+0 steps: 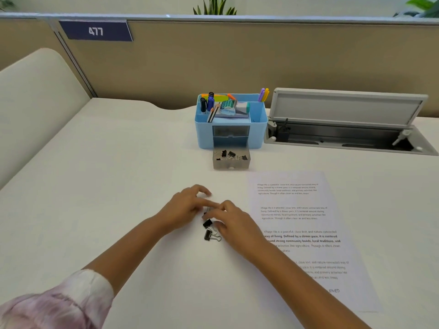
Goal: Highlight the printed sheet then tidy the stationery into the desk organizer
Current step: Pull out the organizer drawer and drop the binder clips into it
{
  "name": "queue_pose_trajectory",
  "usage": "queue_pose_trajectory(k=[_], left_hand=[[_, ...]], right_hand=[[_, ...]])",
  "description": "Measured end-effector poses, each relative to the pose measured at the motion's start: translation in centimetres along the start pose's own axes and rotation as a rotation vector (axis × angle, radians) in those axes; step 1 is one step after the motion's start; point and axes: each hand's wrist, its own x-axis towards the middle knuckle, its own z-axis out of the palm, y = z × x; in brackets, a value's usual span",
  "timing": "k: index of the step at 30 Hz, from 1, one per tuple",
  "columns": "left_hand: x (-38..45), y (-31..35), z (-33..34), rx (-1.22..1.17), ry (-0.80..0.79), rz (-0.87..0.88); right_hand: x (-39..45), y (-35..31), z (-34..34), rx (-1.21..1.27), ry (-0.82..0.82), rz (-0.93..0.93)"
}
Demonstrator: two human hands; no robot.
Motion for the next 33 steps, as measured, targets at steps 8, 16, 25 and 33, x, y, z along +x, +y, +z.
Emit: queue_pose_trajectory(k=[8,16,25,33], left_hand=[[-2.3,-0.2,1.6,-0.047,0.264,-0.016],[-2.7,0.4,2.7,-0.068,0.417,-0.171],[-2.9,0.4,3.1,-0.053,0.422,-0.222],[-2.8,0.3,3.2,-0.087,0.444,-0.221]], right_hand=[[-0.3,0.6,-0.5,-0.216,-0.057,-0.026],[0.4,1.4,-1.4,0.051,-0.046,0.252],[0.7,1.8,-1.9,-0.07,-0.159,0.161],[1.6,2.4,-2.8,-0.058,-0.173,0.135]])
